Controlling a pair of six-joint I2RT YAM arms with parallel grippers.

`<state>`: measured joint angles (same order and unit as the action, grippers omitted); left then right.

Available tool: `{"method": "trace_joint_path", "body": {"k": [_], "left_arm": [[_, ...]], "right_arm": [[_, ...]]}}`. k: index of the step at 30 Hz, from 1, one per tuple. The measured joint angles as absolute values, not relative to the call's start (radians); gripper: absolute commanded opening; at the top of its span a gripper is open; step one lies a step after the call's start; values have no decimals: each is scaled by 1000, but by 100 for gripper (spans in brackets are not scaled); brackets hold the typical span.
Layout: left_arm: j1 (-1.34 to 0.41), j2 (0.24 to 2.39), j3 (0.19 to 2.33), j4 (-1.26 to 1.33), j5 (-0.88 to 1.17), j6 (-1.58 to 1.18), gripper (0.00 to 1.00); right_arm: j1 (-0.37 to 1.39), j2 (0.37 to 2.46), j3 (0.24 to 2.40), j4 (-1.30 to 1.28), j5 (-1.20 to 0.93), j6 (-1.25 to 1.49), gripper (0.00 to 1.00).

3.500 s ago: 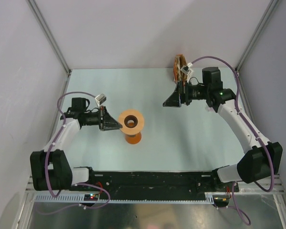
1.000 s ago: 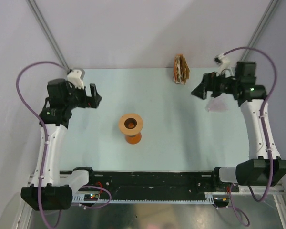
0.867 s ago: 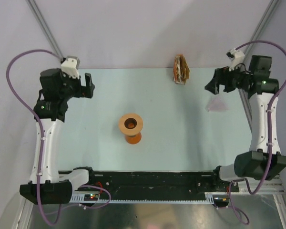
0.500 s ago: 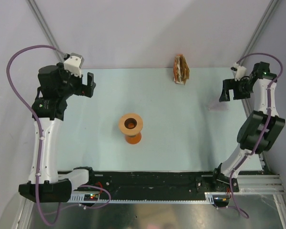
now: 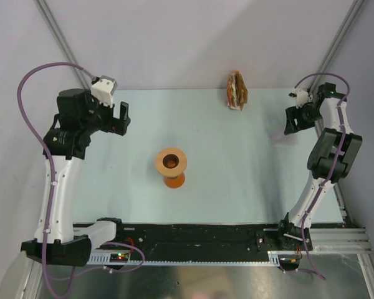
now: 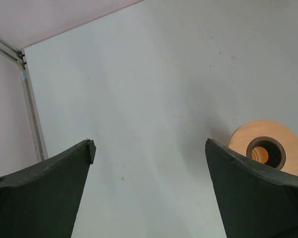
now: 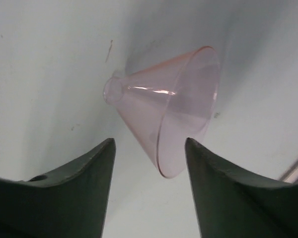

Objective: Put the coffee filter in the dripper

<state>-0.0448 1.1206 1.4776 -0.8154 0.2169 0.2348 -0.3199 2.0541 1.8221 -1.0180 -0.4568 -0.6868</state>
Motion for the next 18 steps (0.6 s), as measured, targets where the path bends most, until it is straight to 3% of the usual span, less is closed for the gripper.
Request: {"method": "trace_joint_path", "body": {"k": [6, 7, 12, 18], "left_arm": [[-51, 1144, 1534, -897, 202, 237, 98], [-51, 1145, 1539, -908, 202, 238, 96], [-51, 1186, 1603, -965, 204, 235, 94], [-58, 1313, 1791, -1031, 258, 199, 99]], "right_arm": [[-282, 2085, 1818, -1028, -483, -741, 9], [-277, 2083, 1818, -1031, -495, -746, 4], [-239, 2031, 1806, -1062, -527, -785, 0], [-97, 1860, 1807, -1128, -492, -863, 0]]}}
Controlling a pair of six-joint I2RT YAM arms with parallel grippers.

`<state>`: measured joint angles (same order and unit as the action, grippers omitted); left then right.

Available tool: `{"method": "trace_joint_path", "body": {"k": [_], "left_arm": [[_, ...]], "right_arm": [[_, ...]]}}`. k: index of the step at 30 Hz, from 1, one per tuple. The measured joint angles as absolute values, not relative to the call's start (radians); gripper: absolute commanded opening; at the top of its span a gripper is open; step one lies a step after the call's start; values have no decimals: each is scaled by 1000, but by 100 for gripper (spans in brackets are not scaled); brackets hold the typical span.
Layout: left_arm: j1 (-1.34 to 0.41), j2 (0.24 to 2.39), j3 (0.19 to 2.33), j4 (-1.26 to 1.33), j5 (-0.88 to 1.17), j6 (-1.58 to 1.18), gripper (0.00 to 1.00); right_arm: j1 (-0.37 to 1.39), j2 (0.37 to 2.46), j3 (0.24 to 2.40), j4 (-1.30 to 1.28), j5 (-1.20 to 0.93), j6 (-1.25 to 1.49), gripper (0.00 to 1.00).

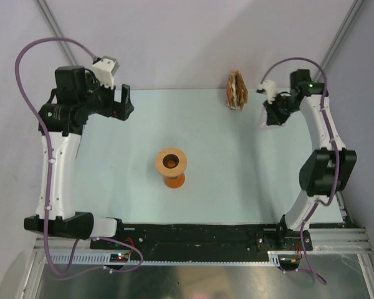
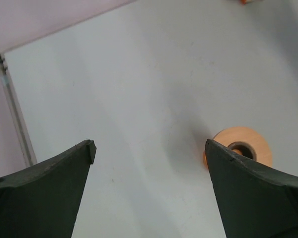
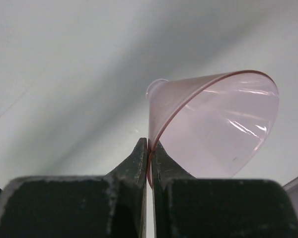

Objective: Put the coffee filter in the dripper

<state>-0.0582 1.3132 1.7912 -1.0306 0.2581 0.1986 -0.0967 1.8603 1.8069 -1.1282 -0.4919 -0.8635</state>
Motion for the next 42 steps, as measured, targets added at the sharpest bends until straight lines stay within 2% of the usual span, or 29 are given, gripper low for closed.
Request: {"method": "trace_joint_path", "body": {"k": [6, 10, 14, 19, 26, 35, 42], "left_arm": [[-197, 1459, 2073, -1127, 271, 215, 100], [-283, 1537, 2209, -1180, 303, 217, 100], [-357, 1568, 2234, -1208, 345, 208, 96], [-466, 1598, 2235, -1237, 362, 192, 86], [-578, 1661, 2275, -1243, 345, 172, 73], [-632, 1718, 2287, -1233, 290, 156, 60], [-647, 1742, 2287, -1216, 265, 148, 42]], "right_arm": [[279, 1595, 1791, -1121, -356, -971, 0], [522, 1435, 1691, -1069, -207, -1060, 0], [689, 1364, 1576, -1018, -26, -1144, 0], [855, 1363, 1468, -905, 171, -1217, 0], [1000, 1357, 1414, -796, 326, -1272, 0], [1071, 1333, 1414, -748, 395, -1267, 0], [1098, 1330, 1414, -741, 412, -1257, 0]]}}
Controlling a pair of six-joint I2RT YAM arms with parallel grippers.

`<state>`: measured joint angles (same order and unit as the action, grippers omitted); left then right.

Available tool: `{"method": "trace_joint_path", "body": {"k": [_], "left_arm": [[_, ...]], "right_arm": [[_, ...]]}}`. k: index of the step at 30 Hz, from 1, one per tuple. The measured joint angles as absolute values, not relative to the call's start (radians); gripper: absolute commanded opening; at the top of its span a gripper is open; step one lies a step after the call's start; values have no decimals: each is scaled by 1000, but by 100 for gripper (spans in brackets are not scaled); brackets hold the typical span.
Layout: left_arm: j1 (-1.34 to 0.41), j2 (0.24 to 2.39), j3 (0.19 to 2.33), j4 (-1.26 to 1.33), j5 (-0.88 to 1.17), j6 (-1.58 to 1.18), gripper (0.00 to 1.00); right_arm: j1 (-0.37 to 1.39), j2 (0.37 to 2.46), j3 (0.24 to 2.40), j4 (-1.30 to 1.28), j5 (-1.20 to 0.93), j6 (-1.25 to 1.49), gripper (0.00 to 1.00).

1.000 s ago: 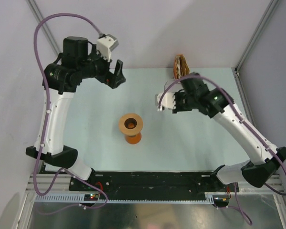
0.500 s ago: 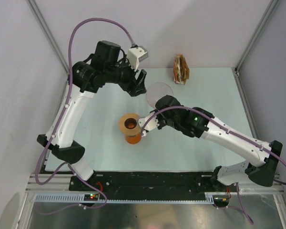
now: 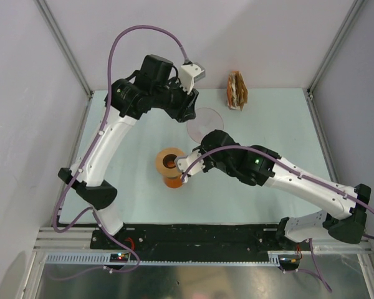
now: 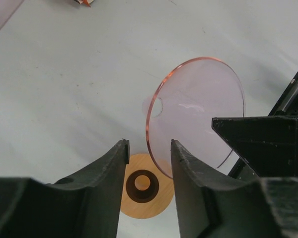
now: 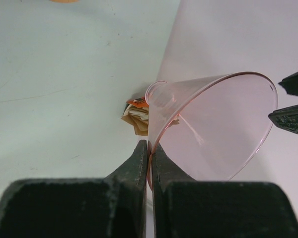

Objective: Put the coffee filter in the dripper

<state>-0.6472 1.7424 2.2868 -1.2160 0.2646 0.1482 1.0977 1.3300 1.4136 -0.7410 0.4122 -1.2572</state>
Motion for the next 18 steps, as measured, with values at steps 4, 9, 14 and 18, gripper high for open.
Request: {"method": "trace_joint_path", "body": {"k": [4, 9, 14, 18], "left_arm": [[-651, 1743, 2286, -1203, 263, 130, 35], [-656, 1747, 2275, -1192, 263, 109, 31], [-668, 1749, 2253, -1191, 250, 102, 16], [-670, 1750, 2251, -1189, 231, 99, 2]], "right_arm": [[1116, 1329, 1414, -731, 423, -1253, 0], [1127, 1329, 1414, -727, 441, -1249, 0], [1132, 1329, 1414, -729, 455, -1242, 0], [1135, 1329, 1414, -734, 459, -1236, 0]]}}
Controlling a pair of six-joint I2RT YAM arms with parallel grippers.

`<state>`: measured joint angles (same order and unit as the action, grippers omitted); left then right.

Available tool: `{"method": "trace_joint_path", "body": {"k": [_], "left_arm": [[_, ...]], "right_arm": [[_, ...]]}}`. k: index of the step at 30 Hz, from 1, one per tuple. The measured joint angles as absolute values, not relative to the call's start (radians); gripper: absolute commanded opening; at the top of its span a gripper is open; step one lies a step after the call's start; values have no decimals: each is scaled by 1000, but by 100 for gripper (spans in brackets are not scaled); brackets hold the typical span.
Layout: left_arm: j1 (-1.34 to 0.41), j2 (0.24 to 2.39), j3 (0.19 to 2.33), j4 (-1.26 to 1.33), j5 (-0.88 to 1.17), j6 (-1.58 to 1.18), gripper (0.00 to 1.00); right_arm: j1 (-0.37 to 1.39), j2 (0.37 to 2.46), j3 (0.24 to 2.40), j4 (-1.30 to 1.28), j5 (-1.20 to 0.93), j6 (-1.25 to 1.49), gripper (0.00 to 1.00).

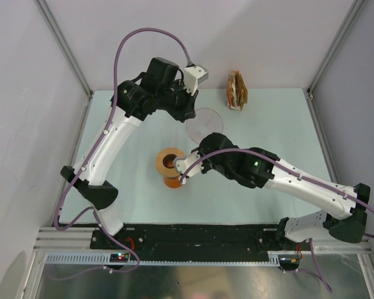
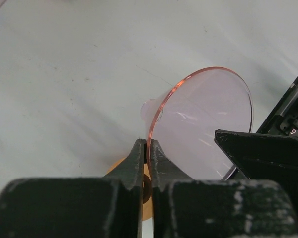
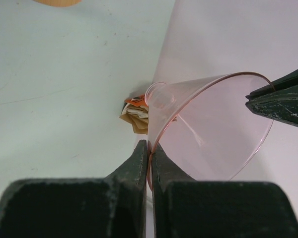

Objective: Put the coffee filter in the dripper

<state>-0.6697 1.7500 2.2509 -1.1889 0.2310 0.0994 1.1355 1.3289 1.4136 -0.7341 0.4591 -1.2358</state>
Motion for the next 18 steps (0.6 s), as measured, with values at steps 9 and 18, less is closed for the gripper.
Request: {"method": "trace_joint_path", "body": {"k": [9, 18], "left_arm": [[-660, 1750, 2191, -1182, 230, 69, 0], [-512, 1647, 2032, -1188, 311, 37, 0]], "right_arm": [[1138, 1306, 1414, -678, 471, -1222, 97], [1112, 1179, 1450, -682, 299, -1080, 99]]}}
